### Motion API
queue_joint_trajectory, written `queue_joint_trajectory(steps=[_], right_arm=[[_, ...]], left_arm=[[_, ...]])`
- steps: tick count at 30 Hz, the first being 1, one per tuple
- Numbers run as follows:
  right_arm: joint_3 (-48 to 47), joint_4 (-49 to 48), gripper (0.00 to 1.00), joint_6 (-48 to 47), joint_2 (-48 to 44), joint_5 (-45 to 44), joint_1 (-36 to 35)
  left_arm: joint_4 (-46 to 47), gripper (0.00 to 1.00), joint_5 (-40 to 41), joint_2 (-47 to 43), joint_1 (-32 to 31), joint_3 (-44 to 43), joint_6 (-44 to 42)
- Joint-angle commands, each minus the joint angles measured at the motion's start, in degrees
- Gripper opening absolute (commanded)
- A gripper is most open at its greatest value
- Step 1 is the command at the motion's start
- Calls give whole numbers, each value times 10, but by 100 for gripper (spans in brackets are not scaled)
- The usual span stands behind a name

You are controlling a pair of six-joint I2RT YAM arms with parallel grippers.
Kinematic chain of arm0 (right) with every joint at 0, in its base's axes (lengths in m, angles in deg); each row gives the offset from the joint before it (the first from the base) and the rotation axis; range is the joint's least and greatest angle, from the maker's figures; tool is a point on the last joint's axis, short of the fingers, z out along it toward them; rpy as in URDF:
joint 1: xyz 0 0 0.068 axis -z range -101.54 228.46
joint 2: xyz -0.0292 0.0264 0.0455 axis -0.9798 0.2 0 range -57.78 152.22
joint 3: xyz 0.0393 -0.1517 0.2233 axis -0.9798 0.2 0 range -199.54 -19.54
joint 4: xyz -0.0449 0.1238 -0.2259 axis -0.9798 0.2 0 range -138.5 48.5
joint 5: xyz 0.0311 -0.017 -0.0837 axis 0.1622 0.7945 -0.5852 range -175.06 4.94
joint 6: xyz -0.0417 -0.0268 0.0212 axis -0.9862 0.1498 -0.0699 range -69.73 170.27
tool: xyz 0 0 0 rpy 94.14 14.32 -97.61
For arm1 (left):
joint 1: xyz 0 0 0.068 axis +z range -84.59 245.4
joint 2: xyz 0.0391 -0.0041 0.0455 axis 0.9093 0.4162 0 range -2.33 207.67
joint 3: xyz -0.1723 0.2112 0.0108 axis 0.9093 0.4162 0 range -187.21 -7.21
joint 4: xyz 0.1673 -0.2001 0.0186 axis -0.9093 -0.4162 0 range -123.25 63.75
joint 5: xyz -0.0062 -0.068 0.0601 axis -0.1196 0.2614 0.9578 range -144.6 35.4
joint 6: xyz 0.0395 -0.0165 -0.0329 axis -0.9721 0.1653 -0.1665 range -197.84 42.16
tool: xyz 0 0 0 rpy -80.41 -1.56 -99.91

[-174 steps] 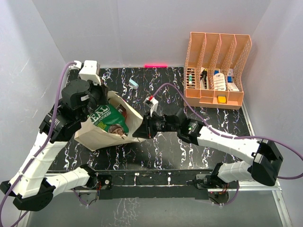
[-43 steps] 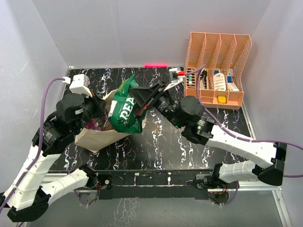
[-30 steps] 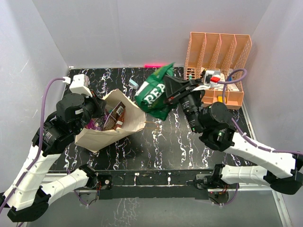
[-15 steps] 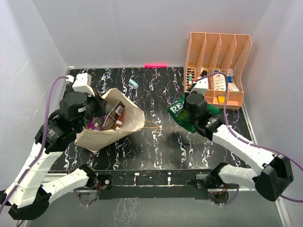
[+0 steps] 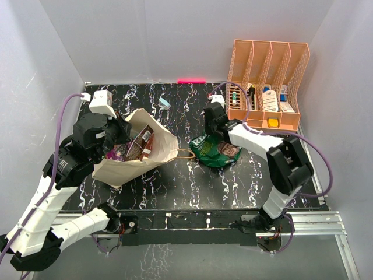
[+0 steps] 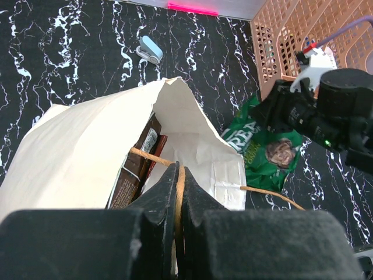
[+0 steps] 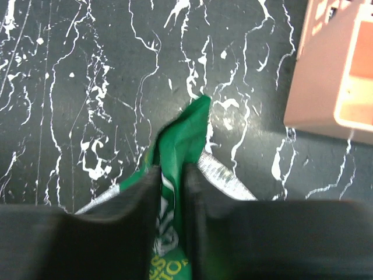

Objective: Take the snacks out of the paper bag
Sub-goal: Place the snack at the center of the board.

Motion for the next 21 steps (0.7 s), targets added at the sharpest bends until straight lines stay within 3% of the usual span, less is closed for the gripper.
queue_joint_trajectory(steps=[1,4,10,16,21], right_arm=[[-84,18,41,-27,63,22,15],[-104,87,57,-29,68,26,16],[-30,80,87,-20,-53,81,16],[83,9,89,10,-157,194,17],[172,-46,84,54,-180,224,34]], left_arm=[[-1,0,0,-1,-3,-19,4],[-3,0,3,-1,-3,-21,3],[0,0,3,-2,-3,-16,-2],[10,0,-3,-11,-3,1,5],[12,0,-11,-17,-3,12,13]])
